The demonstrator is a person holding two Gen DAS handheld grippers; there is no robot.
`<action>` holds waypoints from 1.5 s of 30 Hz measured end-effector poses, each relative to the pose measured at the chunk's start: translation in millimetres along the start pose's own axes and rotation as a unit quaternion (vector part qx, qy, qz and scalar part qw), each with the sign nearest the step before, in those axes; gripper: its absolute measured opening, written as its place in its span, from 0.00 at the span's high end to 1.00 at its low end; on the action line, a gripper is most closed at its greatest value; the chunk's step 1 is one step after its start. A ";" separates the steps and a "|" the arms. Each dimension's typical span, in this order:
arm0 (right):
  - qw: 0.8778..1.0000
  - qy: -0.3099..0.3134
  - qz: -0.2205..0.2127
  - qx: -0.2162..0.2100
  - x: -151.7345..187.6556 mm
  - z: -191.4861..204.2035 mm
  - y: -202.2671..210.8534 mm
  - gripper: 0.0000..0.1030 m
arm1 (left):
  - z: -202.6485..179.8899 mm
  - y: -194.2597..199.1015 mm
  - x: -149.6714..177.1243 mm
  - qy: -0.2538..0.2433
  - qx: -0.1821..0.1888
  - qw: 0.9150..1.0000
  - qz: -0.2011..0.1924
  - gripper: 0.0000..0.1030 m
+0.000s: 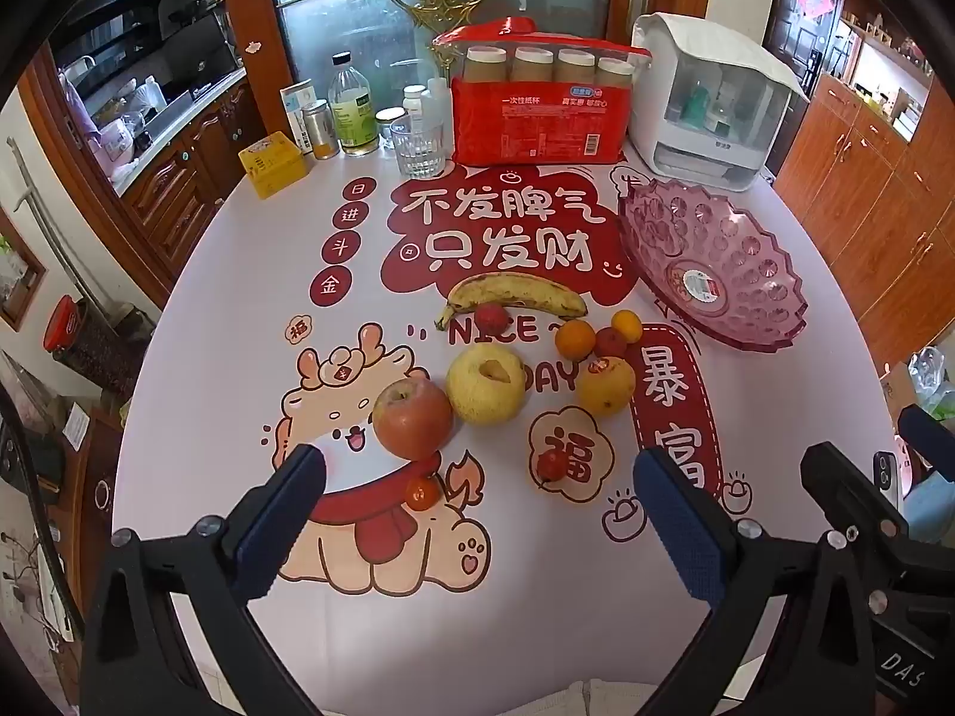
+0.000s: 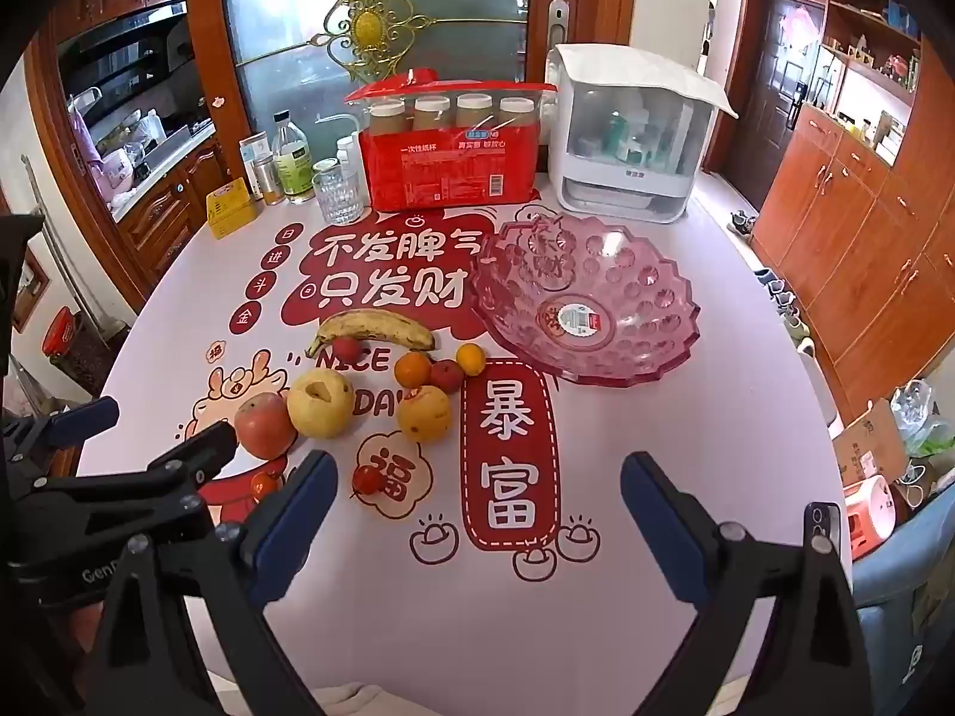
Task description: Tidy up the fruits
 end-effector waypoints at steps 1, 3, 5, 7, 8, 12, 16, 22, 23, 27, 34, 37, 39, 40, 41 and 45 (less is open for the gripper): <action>1.000 0.000 -0.002 0.000 0.1 -0.1 0.1 0.06 | 0.1 0.0 0.0 0.000 0.000 1.000 0.000 0.00; 1.000 -0.001 0.001 -0.002 0.7 -0.1 0.2 0.06 | 0.3 0.0 -0.1 0.000 0.000 1.000 0.000 0.00; 1.000 -0.002 0.001 -0.002 1.3 -0.4 0.2 0.06 | 0.5 0.1 -0.1 0.000 0.000 1.000 0.000 0.00; 1.000 -0.003 0.001 -0.002 1.8 -0.5 0.1 0.06 | 0.1 0.0 0.0 -0.001 -0.001 1.000 0.000 0.00; 1.000 -0.003 0.002 -0.003 2.0 -0.6 0.1 0.06 | 0.2 0.1 0.0 0.000 -0.001 1.000 0.000 0.00; 1.000 -0.003 0.002 -0.003 3.3 -1.9 0.4 0.06 | 0.0 0.0 0.1 -0.001 0.000 1.000 0.001 0.00; 1.000 -0.003 0.001 0.000 4.4 -3.8 1.7 0.06 | -1.1 0.1 0.2 -0.001 0.002 1.000 0.001 0.00; 1.000 -0.004 0.002 0.001 5.8 -6.9 5.3 0.06 | -8.2 1.6 3.5 -0.001 0.003 1.000 0.002 0.00; 1.000 -0.004 0.002 0.001 7.5 -9.0 5.8 0.06 | -10.3 2.8 3.6 0.000 0.003 1.000 0.002 0.00; 1.000 -0.005 0.000 0.000 7.4 -10.8 6.1 0.06 | -15.0 6.8 5.0 0.001 0.005 1.000 -0.001 0.01; 1.000 -0.005 0.002 -0.002 10.4 -15.9 9.2 0.06 | -13.5 4.0 6.6 0.000 0.008 1.000 0.001 0.01; 1.000 -0.007 0.002 -0.002 10.6 -15.5 8.0 0.06 | -15.5 3.1 9.7 0.002 0.009 1.000 0.010 0.01; 1.000 -0.007 0.002 -0.003 11.3 -16.4 8.3 0.06 | -16.9 2.9 11.6 0.004 0.012 1.000 0.015 0.02; 1.000 -0.008 0.002 -0.002 11.0 -15.2 7.9 0.06 | -15.4 2.5 10.8 0.005 0.012 1.000 0.017 0.03; 1.000 -0.008 0.003 -0.003 10.9 -15.9 7.3 0.06 | -15.9 2.6 11.5 0.005 0.013 1.000 0.017 0.03; 1.000 -0.009 0.004 -0.007 16.8 -20.7 11.8 0.06 | -17.5 2.4 12.1 0.005 0.013 1.000 0.017 0.03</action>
Point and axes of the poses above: each gripper's, at about its wrist camera, not at the fingertips, and y roughly against the way its jaws point, z to its left, x to its underside, the point moved 8 cm from there along -y, roughly the way its jaws point, and after that the axes turned 12 degrees about -z, right-handed, at the moved point
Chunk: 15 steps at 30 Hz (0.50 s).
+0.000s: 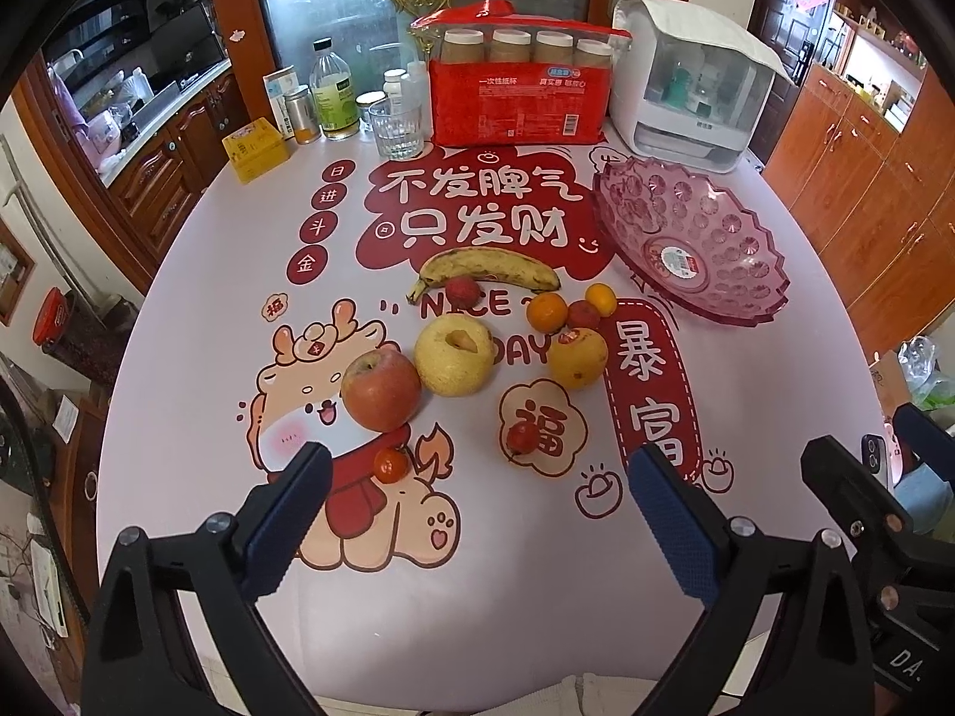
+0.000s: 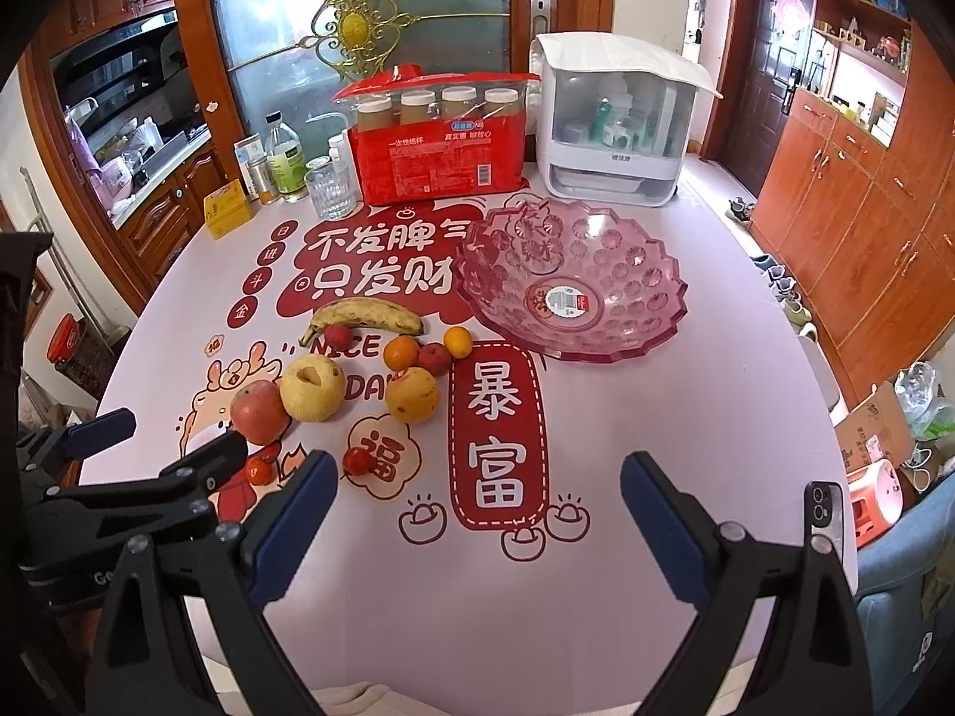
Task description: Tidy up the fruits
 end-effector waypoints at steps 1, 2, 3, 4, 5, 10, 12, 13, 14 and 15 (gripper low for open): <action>1.000 0.000 0.000 -0.001 0.2 0.0 0.5 0.06 | -0.6 0.5 0.1 0.000 0.000 1.000 0.000 0.03; 1.000 0.001 0.000 -0.002 0.6 0.1 0.7 0.06 | -1.9 -0.2 1.0 0.000 -0.001 1.000 -0.001 0.03; 1.000 0.001 0.000 -0.003 0.1 -0.1 -0.2 0.06 | -2.7 0.0 1.3 0.000 -0.002 1.000 -0.001 0.03; 1.000 0.000 0.000 -0.002 -0.3 0.5 -0.9 0.06 | -2.6 0.1 1.3 0.000 -0.002 1.000 0.000 0.03; 1.000 0.000 0.001 -0.004 0.0 0.6 -0.6 0.06 | -2.3 0.3 1.4 0.000 -0.002 1.000 0.000 0.03; 1.000 0.000 0.002 -0.010 -0.9 0.0 -1.8 0.06 | -3.1 1.9 2.2 -0.002 -0.005 1.000 -0.004 0.03; 1.000 0.000 0.001 -0.013 -1.0 0.5 -1.3 0.06 | -3.9 3.6 2.8 -0.001 -0.007 1.000 -0.006 0.03; 1.000 0.000 0.001 -0.015 -1.5 -1.9 -2.8 0.06 | -4.1 4.4 3.1 0.000 -0.008 1.000 -0.006 0.04; 1.000 0.001 0.000 -0.016 -1.4 -1.8 -3.3 0.06 | -4.1 4.9 3.1 0.001 -0.008 1.000 -0.007 0.04; 1.000 0.001 -0.001 -0.018 -1.5 -1.3 -3.2 0.06 | -4.1 4.7 2.8 -0.001 -0.008 1.000 -0.007 0.04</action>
Point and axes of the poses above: each gripper's, at about its wrist camera, not at the fingertips, and y roughly against the way its jaws point, z to its left, x to its underside, the point moved 8 cm from there along -y, roughly the way its jaws point, and after that the axes turned 12 degrees about -z, right-handed, at the moved point
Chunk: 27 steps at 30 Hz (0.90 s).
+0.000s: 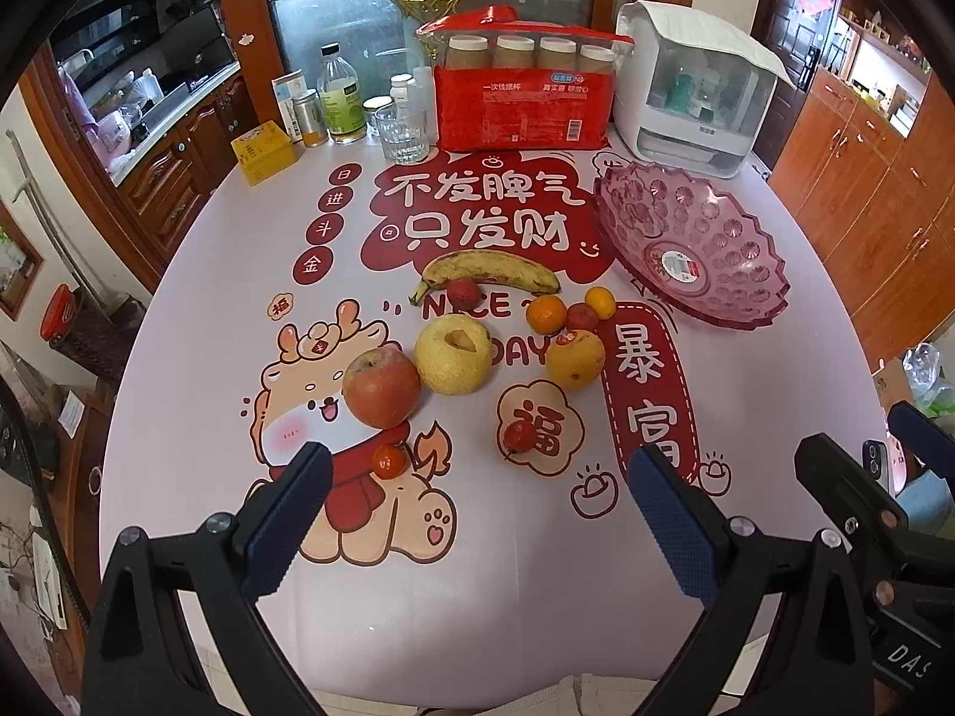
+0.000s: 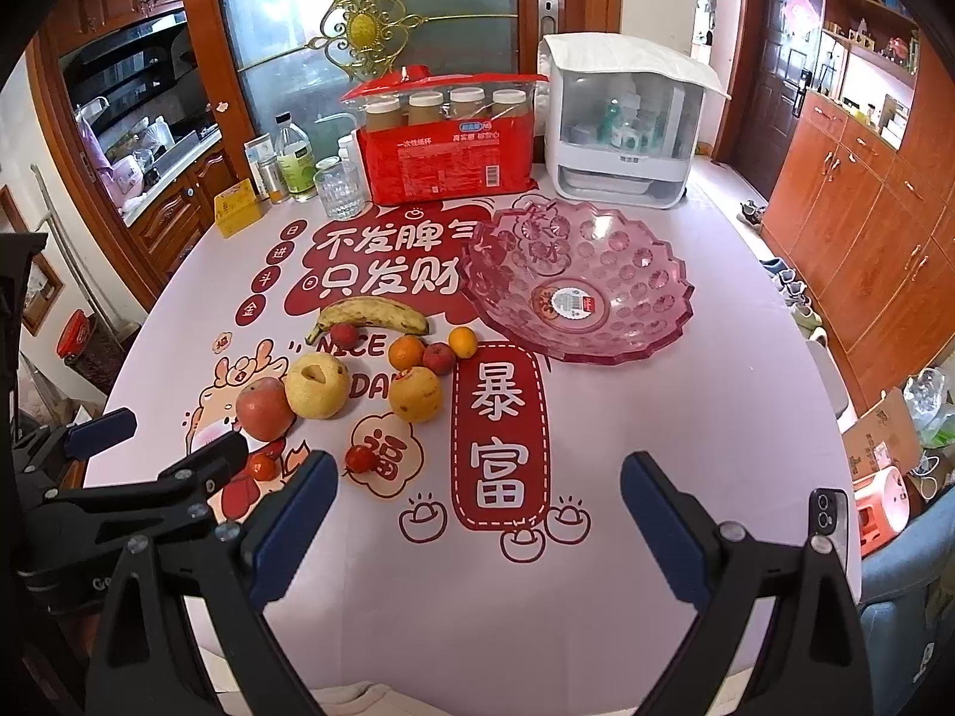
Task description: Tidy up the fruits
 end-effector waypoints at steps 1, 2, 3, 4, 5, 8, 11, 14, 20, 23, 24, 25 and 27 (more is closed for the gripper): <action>1.000 0.000 0.000 -0.001 -0.3 -0.2 -0.7 0.06 | -0.2 0.7 -0.2 0.000 -0.001 1.000 -0.002 0.04; 1.000 0.000 0.000 -0.002 -0.5 -0.2 -0.1 0.06 | 0.5 2.2 -1.0 0.001 -0.002 1.000 -0.002 0.04; 1.000 0.000 -0.001 -0.002 -0.6 0.0 -0.1 0.06 | 0.6 2.8 -1.7 0.001 -0.002 1.000 -0.004 0.05; 1.000 0.000 -0.001 -0.003 -0.8 0.4 -0.2 0.06 | 1.1 3.5 -2.7 0.001 -0.002 1.000 -0.004 0.05; 1.000 0.000 -0.001 -0.003 -1.0 0.6 -0.2 0.06 | 1.5 4.0 -3.8 0.001 -0.002 1.000 -0.005 0.05; 1.000 0.000 -0.004 -0.006 -4.3 1.8 -0.2 0.07 | 2.0 4.6 -5.9 0.001 -0.002 1.000 -0.007 0.05; 1.000 0.003 -0.007 -0.009 -7.0 3.2 -1.7 0.06 | 2.6 3.9 -7.2 -0.001 -0.003 1.000 -0.008 0.05; 1.000 0.001 -0.009 -0.013 -10.6 3.6 -2.4 0.06 | 2.4 3.8 -8.8 0.002 0.001 1.000 -0.011 0.05; 1.000 -0.004 -0.015 -0.017 -18.0 5.7 -6.1 0.07 | 10.1 2.6 -20.7 0.002 0.000 1.000 -0.025 0.05; 1.000 0.001 -0.026 -0.015 -23.4 8.5 -4.9 0.07 | 13.6 -0.6 -22.9 0.001 -0.001 1.000 -0.024 0.05; 0.999 0.002 -0.030 -0.015 -24.7 10.1 -3.9 0.07 | 13.7 -0.8 -21.7 0.000 -0.001 1.000 -0.024 0.05; 0.999 0.004 -0.034 -0.015 -26.3 11.4 -3.2 0.07 | 15.6 -2.5 -22.7 -0.002 -0.001 1.000 -0.022 0.05; 0.999 0.007 -0.042 -0.014 -30.0 14.0 -1.3 0.07 | 16.0 -2.6 -21.9 -0.003 -0.002 1.000 -0.024 0.05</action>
Point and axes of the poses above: each gripper's, at about its wrist camera, not at the fingertips, and y roughly against the way its jaws point, z to its left, x to its underside, the point moved 8 cm from there along -y, roughly the way its jaws point, and after that the axes turned 12 degrees about -z, right-handed, at the moved point
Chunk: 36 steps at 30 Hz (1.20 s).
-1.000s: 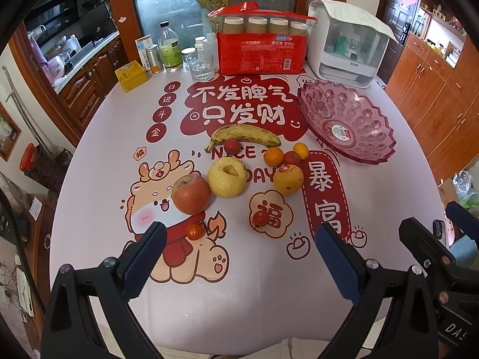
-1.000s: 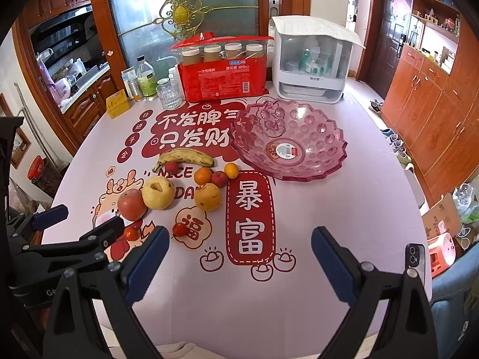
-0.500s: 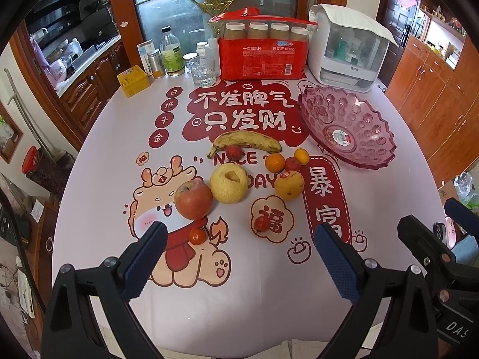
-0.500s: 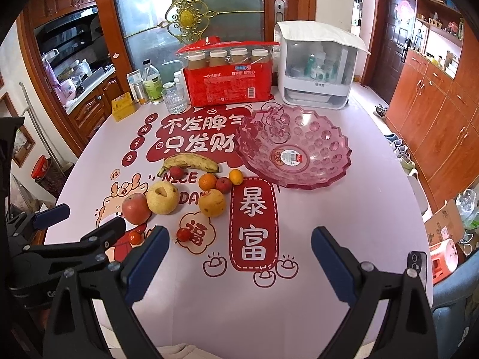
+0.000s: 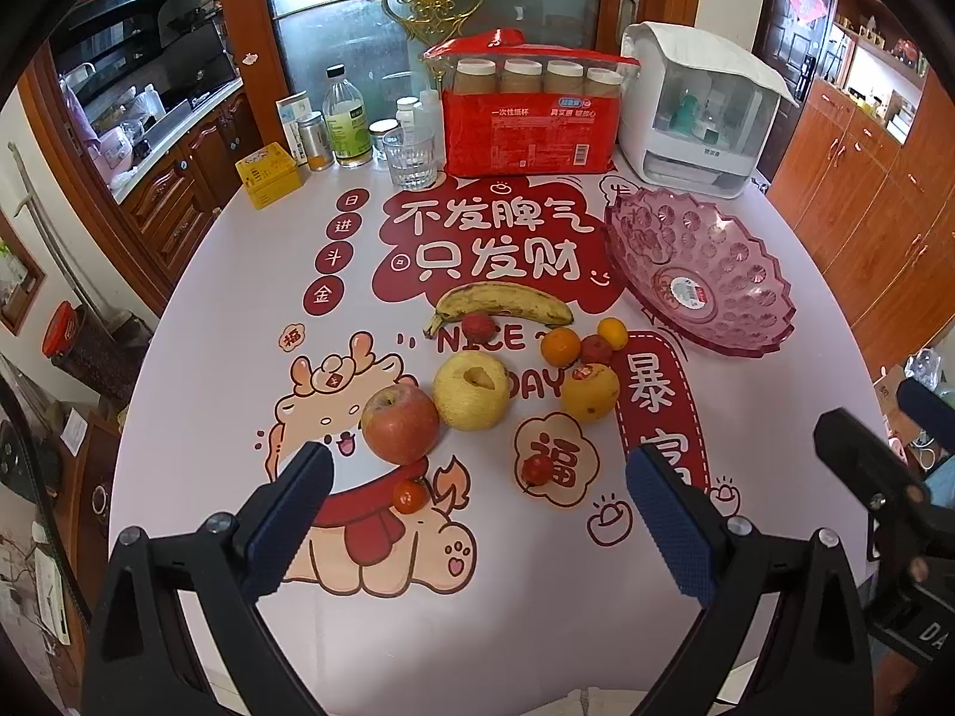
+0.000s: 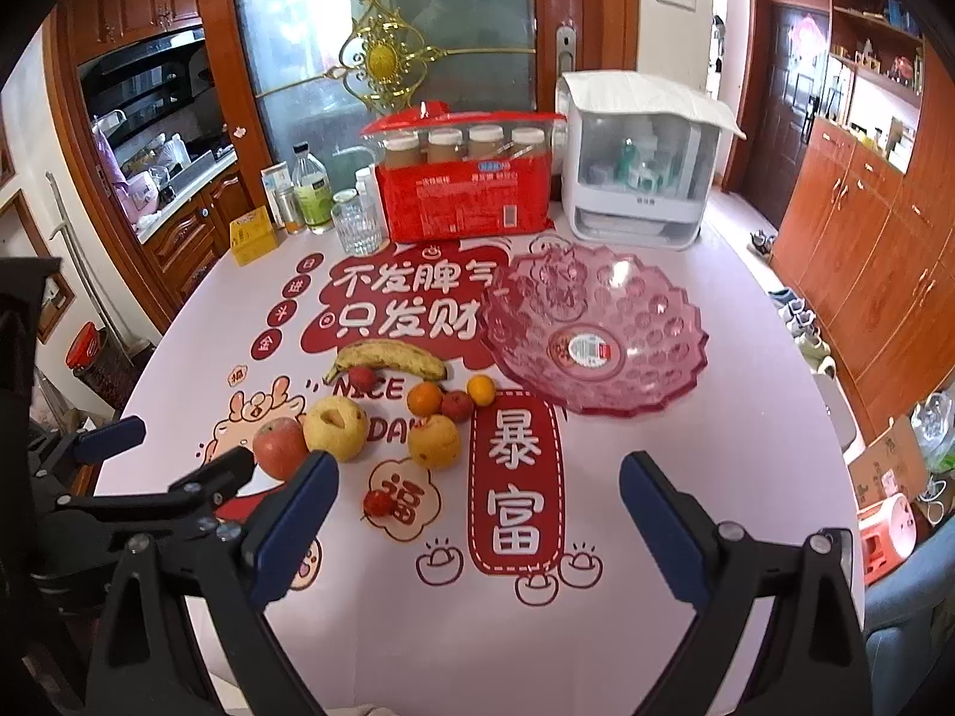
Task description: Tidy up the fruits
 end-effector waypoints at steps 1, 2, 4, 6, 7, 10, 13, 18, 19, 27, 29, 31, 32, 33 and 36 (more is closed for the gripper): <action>1.000 0.003 -0.005 0.001 -2.1 1.7 0.7 0.07 | 2.2 -0.6 -1.5 -0.002 -0.001 1.000 -0.003 0.05; 1.000 0.006 -0.010 0.001 -4.0 3.4 1.5 0.07 | 3.7 -0.4 -2.1 -0.003 -0.003 1.000 -0.006 0.05; 1.000 0.011 -0.020 0.001 -7.6 6.6 2.9 0.07 | 7.4 0.4 -4.0 -0.002 -0.001 1.000 -0.014 0.05; 0.999 0.017 -0.029 0.000 -10.2 10.5 4.8 0.07 | 8.8 1.0 -5.7 -0.001 0.002 1.000 -0.019 0.05; 0.999 0.020 -0.033 0.001 -11.4 12.3 5.6 0.08 | 11.4 1.1 -7.2 0.000 0.005 1.000 -0.021 0.05; 0.999 0.029 -0.038 -0.003 -13.8 18.5 6.9 0.10 | 13.5 1.4 -10.9 0.001 0.008 1.000 -0.024 0.05; 0.999 0.034 -0.041 -0.005 -14.0 23.9 6.7 0.11 | 18.0 2.0 -12.9 0.001 0.012 1.000 -0.028 0.05; 0.998 0.031 -0.053 -0.018 -13.3 32.3 9.4 0.12 | 23.6 3.2 -14.7 -0.008 0.012 0.999 -0.039 0.05; 0.998 0.028 -0.056 -0.023 -13.9 34.3 9.5 0.12 | 26.2 3.0 -14.9 -0.011 0.013 0.999 -0.042 0.05; 0.998 0.008 -0.053 -0.044 -7.8 46.9 3.9 0.12 | 44.4 -9.0 -13.3 -0.002 0.026 0.999 -0.038 0.05; 0.998 0.002 -0.041 -0.047 -4.2 49.2 -2.2 0.12 | 50.0 -14.4 -10.8 0.009 0.033 0.999 -0.029 0.05; 0.999 -0.005 -0.028 -0.039 0.0 49.6 -10.0 0.12 | 61.3 -22.6 -6.0 0.018 0.032 0.999 -0.019 0.06; 0.999 -0.006 -0.022 -0.033 2.9 49.5 -13.1 0.12 | 63.8 -24.7 -3.7 0.018 0.029 0.999 -0.018 0.07; 1.000 -0.006 -0.015 -0.026 5.8 49.6 -17.8 0.12 | 70.6 -29.1 -0.7 0.016 0.023 0.999 -0.016 0.07; 1.000 0.001 0.006 -0.016 14.0 53.9 -28.8 0.12 | 82.3 -38.8 6.8 0.009 0.015 1.000 -0.013 0.07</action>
Point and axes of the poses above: each gripper's, at about its wrist camera, not at the fingertips, and y roughly against the way its jaws point, z to its left, x to its underside, the point moved 8 cm from there along -y, roughly the way its jaws point, and after that the axes turned 12 degrees about -z, right-handed, at the moved point
